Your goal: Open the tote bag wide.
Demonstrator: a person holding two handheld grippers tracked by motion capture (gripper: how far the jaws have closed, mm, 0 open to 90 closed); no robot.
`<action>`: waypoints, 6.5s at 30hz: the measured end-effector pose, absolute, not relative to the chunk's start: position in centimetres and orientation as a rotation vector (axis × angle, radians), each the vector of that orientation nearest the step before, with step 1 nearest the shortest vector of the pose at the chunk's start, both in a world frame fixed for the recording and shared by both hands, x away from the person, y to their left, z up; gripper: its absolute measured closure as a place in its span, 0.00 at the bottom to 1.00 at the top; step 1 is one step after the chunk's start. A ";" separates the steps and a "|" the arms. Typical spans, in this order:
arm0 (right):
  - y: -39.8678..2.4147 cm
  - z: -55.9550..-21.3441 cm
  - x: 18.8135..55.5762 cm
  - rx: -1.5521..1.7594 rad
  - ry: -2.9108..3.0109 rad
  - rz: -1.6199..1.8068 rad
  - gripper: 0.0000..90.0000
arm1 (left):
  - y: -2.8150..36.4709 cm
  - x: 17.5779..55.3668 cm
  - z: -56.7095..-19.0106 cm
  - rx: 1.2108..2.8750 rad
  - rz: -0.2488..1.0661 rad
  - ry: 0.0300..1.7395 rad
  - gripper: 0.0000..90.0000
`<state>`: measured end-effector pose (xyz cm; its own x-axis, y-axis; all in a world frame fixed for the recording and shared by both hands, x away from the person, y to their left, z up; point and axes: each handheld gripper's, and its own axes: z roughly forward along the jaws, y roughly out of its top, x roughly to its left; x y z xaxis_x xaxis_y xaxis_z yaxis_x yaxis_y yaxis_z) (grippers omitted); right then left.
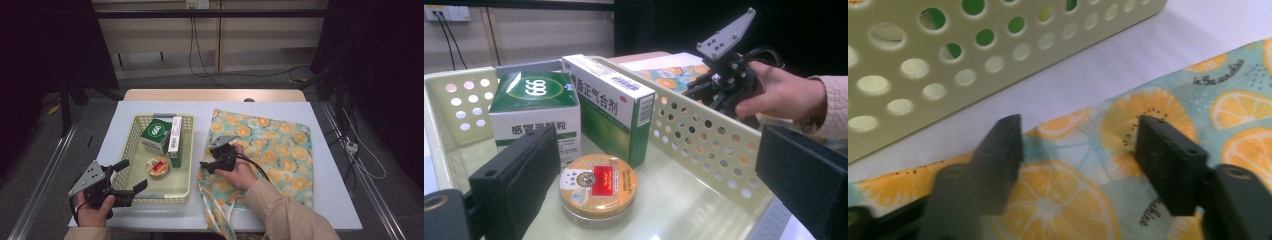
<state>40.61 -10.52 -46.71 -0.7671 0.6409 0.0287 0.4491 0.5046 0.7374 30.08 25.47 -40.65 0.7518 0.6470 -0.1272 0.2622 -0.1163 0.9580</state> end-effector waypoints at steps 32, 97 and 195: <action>-10.0 -46.4 41.0 0.929 2.517 1.143 1.00 | 25.8 29.9 -40.4 1.693 0.408 0.734 0.05; -21.5 -45.9 29.7 0.828 2.576 1.130 0.51 | 25.6 29.6 -40.7 1.701 0.394 0.761 0.05; -13.2 -44.2 30.6 0.726 2.636 1.218 0.86 | 25.4 29.0 -40.3 1.710 0.404 0.735 0.05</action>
